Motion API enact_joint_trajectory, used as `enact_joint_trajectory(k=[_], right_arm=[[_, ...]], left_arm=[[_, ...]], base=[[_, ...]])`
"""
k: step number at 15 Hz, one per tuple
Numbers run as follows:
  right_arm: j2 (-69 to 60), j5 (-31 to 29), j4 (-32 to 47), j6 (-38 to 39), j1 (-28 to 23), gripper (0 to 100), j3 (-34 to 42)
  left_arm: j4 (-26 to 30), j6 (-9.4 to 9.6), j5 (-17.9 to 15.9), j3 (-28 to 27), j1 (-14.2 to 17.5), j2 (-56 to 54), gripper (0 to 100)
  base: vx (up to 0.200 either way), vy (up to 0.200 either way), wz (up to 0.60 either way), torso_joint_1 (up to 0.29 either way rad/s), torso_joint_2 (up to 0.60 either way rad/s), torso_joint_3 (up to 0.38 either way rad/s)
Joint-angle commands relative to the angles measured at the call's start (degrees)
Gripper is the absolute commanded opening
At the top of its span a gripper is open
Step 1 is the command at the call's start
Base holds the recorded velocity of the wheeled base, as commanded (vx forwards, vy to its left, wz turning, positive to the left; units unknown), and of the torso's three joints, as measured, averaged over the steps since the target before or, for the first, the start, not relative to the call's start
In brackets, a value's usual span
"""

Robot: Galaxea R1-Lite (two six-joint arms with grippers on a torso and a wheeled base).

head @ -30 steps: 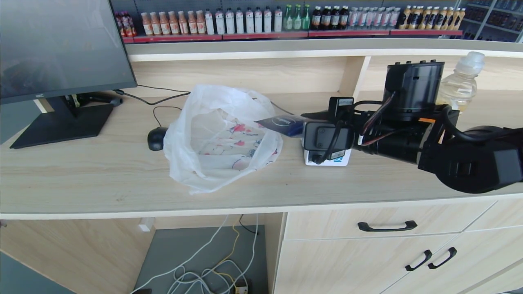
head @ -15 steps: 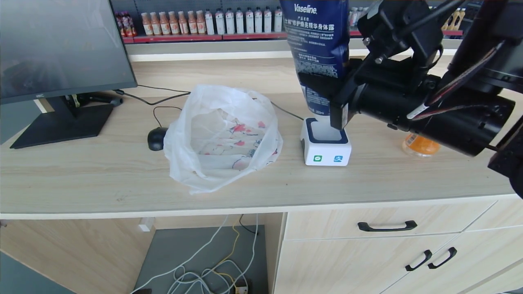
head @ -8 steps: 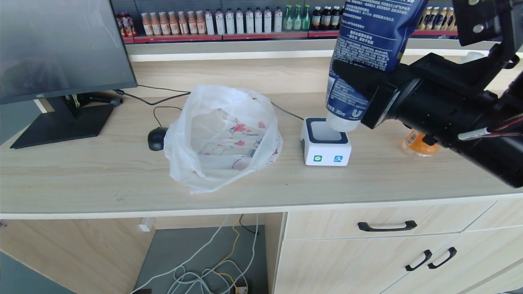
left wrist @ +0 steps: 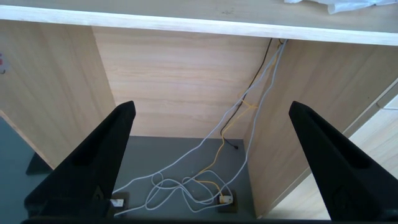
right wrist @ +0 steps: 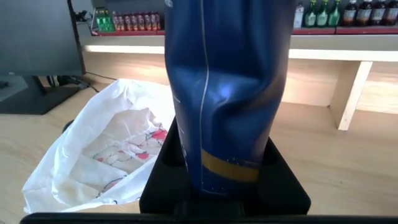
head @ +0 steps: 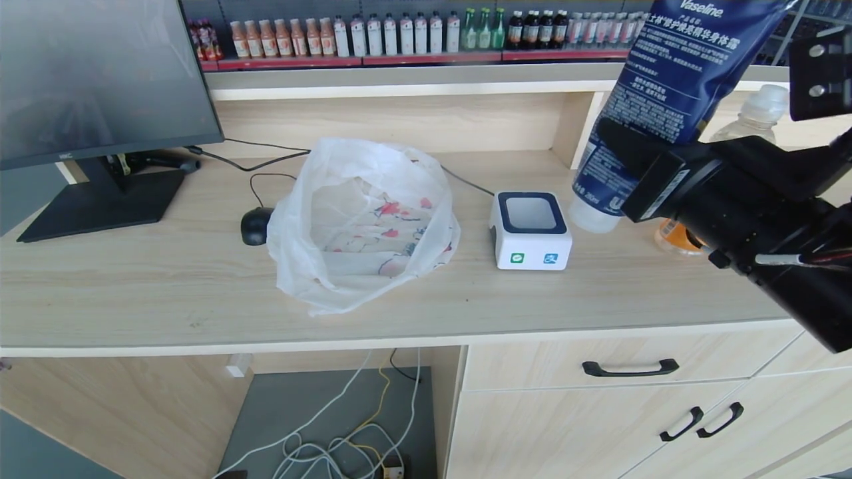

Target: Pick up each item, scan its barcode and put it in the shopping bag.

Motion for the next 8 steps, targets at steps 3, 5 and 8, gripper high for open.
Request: enact_joint_trajectory(k=[3,5,8], right_arm=[[0.46,-0.06,-0.06,0.60,-0.37,0,-0.07],[0.38,-0.06,-0.06,0.60,-0.46,0,-0.07],[0.38,-0.06,-0.06,0.60,-0.46,0,0.11]], left_arm=[[0.00,0.07,0.00,0.00,0.00,0.00,100],[0.00,-0.02,0.00,0.00,0.00,0.00,100],[0.00,-0.11,0.00,0.00,0.00,0.00,100]], base=[[0.000,0.067,0.00,0.001,0.00,0.001],[0.000,0.200,0.00,0.000,0.01,0.002],[0.000,0.200,0.00,-0.002,0.00,0.004]])
